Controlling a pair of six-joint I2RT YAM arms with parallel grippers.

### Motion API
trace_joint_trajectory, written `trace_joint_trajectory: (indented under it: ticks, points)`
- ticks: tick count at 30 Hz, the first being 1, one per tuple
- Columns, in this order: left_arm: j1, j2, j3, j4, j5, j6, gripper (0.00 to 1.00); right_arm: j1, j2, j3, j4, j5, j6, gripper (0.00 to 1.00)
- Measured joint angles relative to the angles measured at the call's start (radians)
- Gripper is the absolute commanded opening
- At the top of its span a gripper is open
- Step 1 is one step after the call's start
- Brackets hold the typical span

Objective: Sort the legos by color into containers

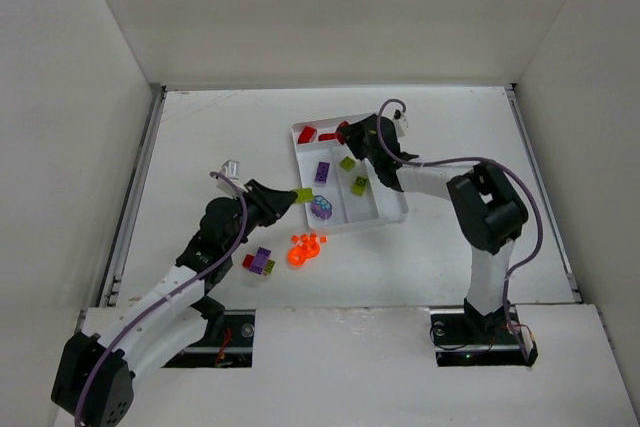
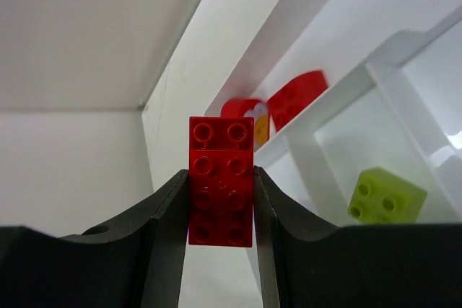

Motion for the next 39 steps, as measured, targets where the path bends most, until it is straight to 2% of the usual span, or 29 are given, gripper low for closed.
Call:
trace_joint_trajectory:
  ticks: [7,14,18,30,36,39]
  points:
    - [-0.01,-0.004,-0.029,0.005,0.032,-0.023,0.12,-0.003,0.108,0.158,-0.161,0.108,0.182,0.35]
    - [0.004,-0.017,-0.029,0.013,0.062,-0.032,0.13,-0.004,0.159,0.283,-0.243,0.157,0.251,0.35]
    - [0.027,-0.032,-0.029,0.013,0.076,-0.035,0.13,-0.003,0.193,0.33,-0.289,0.157,0.272,0.41]
    - [0.038,-0.012,-0.029,0.01,0.092,-0.037,0.13,0.003,0.214,0.362,-0.333,0.132,0.28,0.62]
    - [0.03,0.049,-0.022,0.008,0.085,-0.036,0.13,0.004,0.209,0.352,-0.324,0.121,0.258,0.62]
    - [0.014,0.085,-0.003,0.002,0.071,-0.034,0.13,0.004,0.169,0.268,-0.29,0.11,0.241,0.56]
